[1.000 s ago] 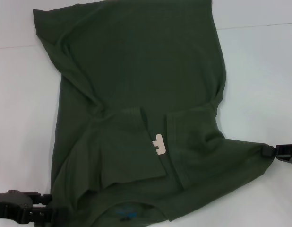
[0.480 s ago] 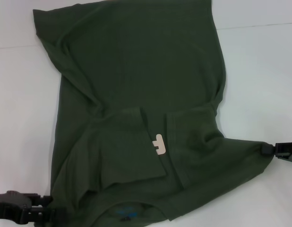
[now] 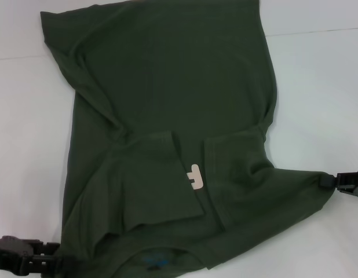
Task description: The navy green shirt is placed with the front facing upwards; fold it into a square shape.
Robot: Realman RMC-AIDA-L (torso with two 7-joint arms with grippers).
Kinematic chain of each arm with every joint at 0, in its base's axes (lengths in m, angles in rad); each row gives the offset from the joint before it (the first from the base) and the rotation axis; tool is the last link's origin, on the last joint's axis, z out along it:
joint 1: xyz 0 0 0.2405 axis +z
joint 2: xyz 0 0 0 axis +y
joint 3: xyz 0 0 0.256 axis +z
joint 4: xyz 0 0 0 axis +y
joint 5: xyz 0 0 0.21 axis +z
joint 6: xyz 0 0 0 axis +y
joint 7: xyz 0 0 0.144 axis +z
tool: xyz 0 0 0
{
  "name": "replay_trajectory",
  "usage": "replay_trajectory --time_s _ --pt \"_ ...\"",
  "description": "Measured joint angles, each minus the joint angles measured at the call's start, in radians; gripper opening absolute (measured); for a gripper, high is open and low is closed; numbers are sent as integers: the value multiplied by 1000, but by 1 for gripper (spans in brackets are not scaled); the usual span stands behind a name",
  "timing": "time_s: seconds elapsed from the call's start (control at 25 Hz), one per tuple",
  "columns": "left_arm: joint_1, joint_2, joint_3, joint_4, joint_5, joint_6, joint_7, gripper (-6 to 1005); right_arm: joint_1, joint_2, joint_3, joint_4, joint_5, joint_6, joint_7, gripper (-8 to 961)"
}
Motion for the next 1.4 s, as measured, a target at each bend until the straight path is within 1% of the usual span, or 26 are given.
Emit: replay_trajectory --time_s 0.28,0.52,1.0,1.24,1.32,1.4 --pt "-15 1 10 -7 0 5 -3 707 2 0 0 -1 0 4 0 11" --pt "-24 -5 38 -23 0 -4 -4 710 2 0 0 -1 0 7 0 12" --pt "-25 -7 40 -25 -6 -22 -5 714 2 0 0 0 0 12 0 14" --pt "-25 -9 48 -19 -1 -36 -7 699 2 0 0 3 0 12 0 15" --pt "-25 -9 57 -17 0 -36 -8 527 2 0 0 3 0 12 0 15" --pt "-25 -9 63 -16 0 -37 -9 455 2 0 0 4 0 12 0 15"
